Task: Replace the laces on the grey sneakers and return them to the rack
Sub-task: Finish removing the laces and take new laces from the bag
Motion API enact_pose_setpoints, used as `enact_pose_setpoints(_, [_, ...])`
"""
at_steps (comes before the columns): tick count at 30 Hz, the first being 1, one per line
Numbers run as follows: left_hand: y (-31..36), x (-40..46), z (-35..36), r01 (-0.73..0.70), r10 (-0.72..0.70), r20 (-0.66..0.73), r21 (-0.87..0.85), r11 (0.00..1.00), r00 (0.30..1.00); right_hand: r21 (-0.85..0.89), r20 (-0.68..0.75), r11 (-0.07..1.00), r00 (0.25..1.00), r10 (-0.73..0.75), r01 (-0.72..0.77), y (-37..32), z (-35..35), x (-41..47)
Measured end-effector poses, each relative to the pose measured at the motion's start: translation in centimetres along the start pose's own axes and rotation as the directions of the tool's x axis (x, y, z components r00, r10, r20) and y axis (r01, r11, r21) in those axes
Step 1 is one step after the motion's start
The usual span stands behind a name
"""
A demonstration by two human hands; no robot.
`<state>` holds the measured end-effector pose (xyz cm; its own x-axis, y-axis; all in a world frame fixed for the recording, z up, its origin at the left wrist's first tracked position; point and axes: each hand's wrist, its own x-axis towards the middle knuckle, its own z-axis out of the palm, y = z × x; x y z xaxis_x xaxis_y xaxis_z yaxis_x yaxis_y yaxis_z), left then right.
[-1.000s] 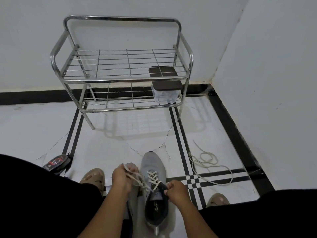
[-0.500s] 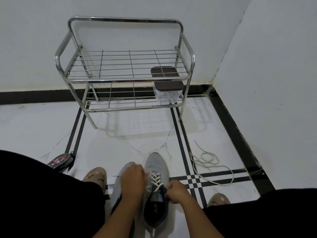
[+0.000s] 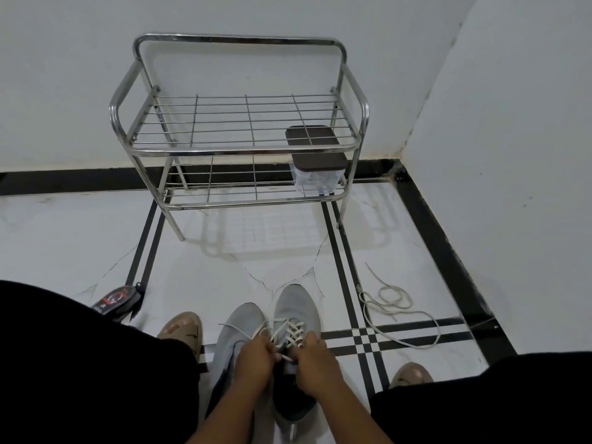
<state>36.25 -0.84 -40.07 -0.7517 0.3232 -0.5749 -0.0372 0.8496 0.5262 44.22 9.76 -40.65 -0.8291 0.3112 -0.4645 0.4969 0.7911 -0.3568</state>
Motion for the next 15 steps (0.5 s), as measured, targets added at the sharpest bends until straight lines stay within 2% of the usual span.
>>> enact_pose_setpoints(1, [-0.2, 0.1, 0.0, 0.026, -0.026, -0.001, -0.002, 1.0, 1.0, 0.161, 0.007, 0.985, 0.998, 0.065, -0.065, -0.1, -0.3, -0.1])
enact_pose_setpoints(2, [-0.3, 0.2, -0.1, 0.048, -0.048, -0.005, -0.001, 0.999, 0.999, 0.429, 0.017, 0.884, 0.98, 0.196, -0.184, -0.1, -1.2, -0.2])
enact_pose_setpoints(3, [-0.5, 0.3, -0.2, 0.07, -0.07, -0.006, -0.006, 0.998, 0.998, 0.714, 0.07, 0.633, 0.93, 0.361, -0.3, 0.2, -2.2, -0.6])
enact_pose_setpoints(4, [-0.7, 0.4, -0.2, 0.079, -0.079, -0.006, -0.018, 0.997, 0.997, 0.894, 0.158, 0.299, 0.858, 0.488, -0.335, 1.0, -2.9, -0.5])
enact_pose_setpoints(5, [-0.6, 0.3, -0.2, 0.08, -0.08, -0.002, -0.045, 0.996, 0.997, 0.949, 0.253, 0.009, 0.778, 0.575, -0.315, 1.8, -3.3, 0.2])
enact_pose_setpoints(6, [-0.5, 0.3, -0.1, 0.075, -0.076, 0.001, -0.074, 0.994, 0.997, 0.948, 0.258, -0.015, 0.742, 0.618, -0.317, 2.3, -3.7, 0.5])
enact_pose_setpoints(7, [-0.3, 0.0, 0.0, 0.072, -0.071, 0.01, -0.081, 0.994, 0.997, 0.917, 0.193, 0.147, 0.737, 0.648, -0.37, 2.5, -3.5, 0.5])
enact_pose_setpoints(8, [-0.1, 0.0, 0.2, 0.063, -0.062, 0.017, -0.079, 0.995, 0.998, 0.803, 0.068, 0.416, 0.759, 0.648, -0.426, 2.8, -3.0, 0.6])
enact_pose_setpoints(9, [0.0, 0.1, 0.4, 0.055, -0.053, 0.027, -0.077, 0.996, 0.998, 0.612, -0.094, 0.676, 0.812, 0.576, -0.409, 2.9, -2.6, 0.8])
enact_pose_setpoints(10, [0.1, 0.2, 0.7, 0.053, -0.05, 0.036, -0.097, 0.994, 0.998, 0.412, -0.201, 0.856, 0.885, 0.419, -0.312, 2.7, -2.1, 0.8])
enact_pose_setpoints(11, [0.2, 0.2, 0.8, 0.058, -0.053, 0.044, -0.116, 0.991, 0.998, 0.251, -0.237, 0.949, 0.939, 0.249, -0.188, 2.1, -1.7, 0.8])
enact_pose_setpoints(13, [0.3, 0.2, 0.8, 0.075, -0.07, 0.045, -0.138, 0.988, 0.997, -0.02, -0.15, 1.0, 0.989, 0.005, -0.008, 1.0, -0.8, 0.9])
enact_pose_setpoints(15, [0.2, 0.4, 0.7, 0.06, -0.055, 0.042, -0.108, 0.992, 0.998, -0.138, -0.098, 0.99, 0.994, -0.038, 0.024, 0.4, 0.6, 1.0])
